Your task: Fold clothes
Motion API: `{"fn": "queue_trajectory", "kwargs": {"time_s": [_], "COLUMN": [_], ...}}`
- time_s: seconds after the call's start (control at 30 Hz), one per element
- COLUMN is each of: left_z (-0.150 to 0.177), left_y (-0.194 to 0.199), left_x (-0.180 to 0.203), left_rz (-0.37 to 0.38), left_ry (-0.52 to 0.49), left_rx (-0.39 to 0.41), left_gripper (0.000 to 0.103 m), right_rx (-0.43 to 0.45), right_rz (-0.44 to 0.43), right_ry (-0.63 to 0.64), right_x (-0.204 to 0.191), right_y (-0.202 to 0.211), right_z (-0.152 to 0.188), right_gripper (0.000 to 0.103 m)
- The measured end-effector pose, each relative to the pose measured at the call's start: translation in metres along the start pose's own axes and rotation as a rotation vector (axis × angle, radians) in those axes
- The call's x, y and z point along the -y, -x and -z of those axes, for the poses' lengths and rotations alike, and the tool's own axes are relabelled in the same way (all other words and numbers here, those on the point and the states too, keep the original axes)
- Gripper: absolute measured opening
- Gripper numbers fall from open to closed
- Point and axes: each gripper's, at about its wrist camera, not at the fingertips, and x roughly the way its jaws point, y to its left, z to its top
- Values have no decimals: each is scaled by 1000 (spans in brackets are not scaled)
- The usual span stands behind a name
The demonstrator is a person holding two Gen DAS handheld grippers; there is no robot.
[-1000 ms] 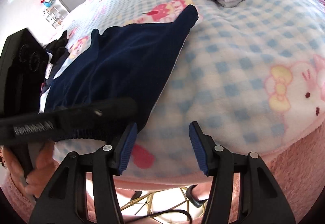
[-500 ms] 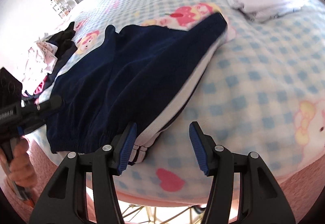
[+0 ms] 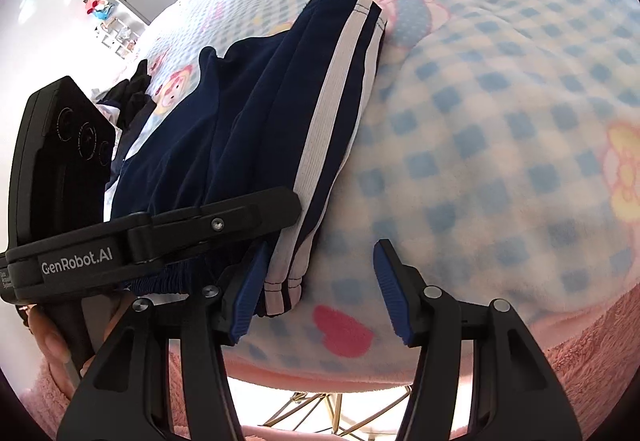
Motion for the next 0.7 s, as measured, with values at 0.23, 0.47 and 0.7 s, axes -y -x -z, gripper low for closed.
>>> {"fn": "queue_trajectory", "kwargs": {"time_s": [0.23,0.47,0.7], "left_z": [-6,8,46], "left_y": [54,157,197], "left_x": [-3,-38,-104], "left_rz": [7,-59,-159], "left_ry": [-16,0,138], "left_rx": [151,396,462], "left_gripper": [6,6,6], "right_rx": [26,63,2], "right_rz": [-26,-43,-94], "right_ry": [52,158,280], "right_x": [-14,-42,-81], "right_y": [8,16,-6], "right_z": [-6,-12,-5], "right_gripper": [56,63,65]}}
